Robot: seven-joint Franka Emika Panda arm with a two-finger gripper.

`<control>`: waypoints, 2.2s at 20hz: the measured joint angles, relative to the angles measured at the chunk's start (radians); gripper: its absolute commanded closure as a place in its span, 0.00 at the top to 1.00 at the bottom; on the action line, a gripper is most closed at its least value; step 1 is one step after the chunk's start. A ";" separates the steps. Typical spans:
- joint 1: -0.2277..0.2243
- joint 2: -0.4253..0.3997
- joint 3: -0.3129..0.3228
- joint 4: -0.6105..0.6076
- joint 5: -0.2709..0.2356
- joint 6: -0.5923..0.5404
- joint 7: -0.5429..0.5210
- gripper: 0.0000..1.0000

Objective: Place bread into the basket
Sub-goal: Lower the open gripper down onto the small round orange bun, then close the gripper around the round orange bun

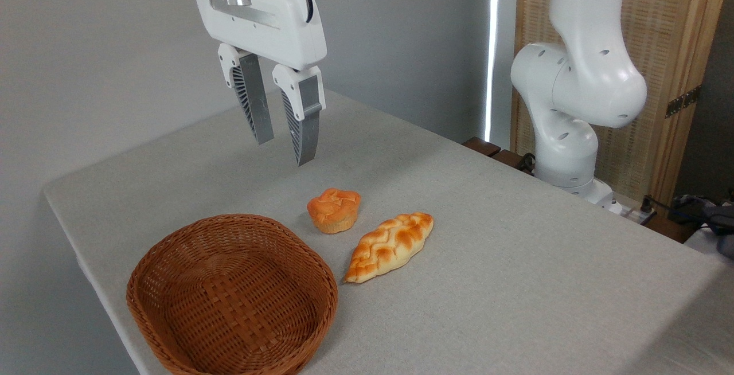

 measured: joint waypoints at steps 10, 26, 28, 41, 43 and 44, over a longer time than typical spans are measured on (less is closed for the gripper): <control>0.000 0.000 0.003 0.000 0.000 0.000 0.000 1.00; -0.115 -0.191 -0.023 -0.411 0.000 0.209 0.000 1.00; -0.143 -0.213 -0.023 -0.495 0.000 0.275 0.000 1.00; -0.196 -0.219 -0.023 -0.686 0.000 0.463 0.000 1.00; -0.197 -0.217 -0.023 -0.701 0.000 0.480 0.000 1.00; -0.198 -0.216 -0.023 -0.705 0.000 0.485 0.000 1.00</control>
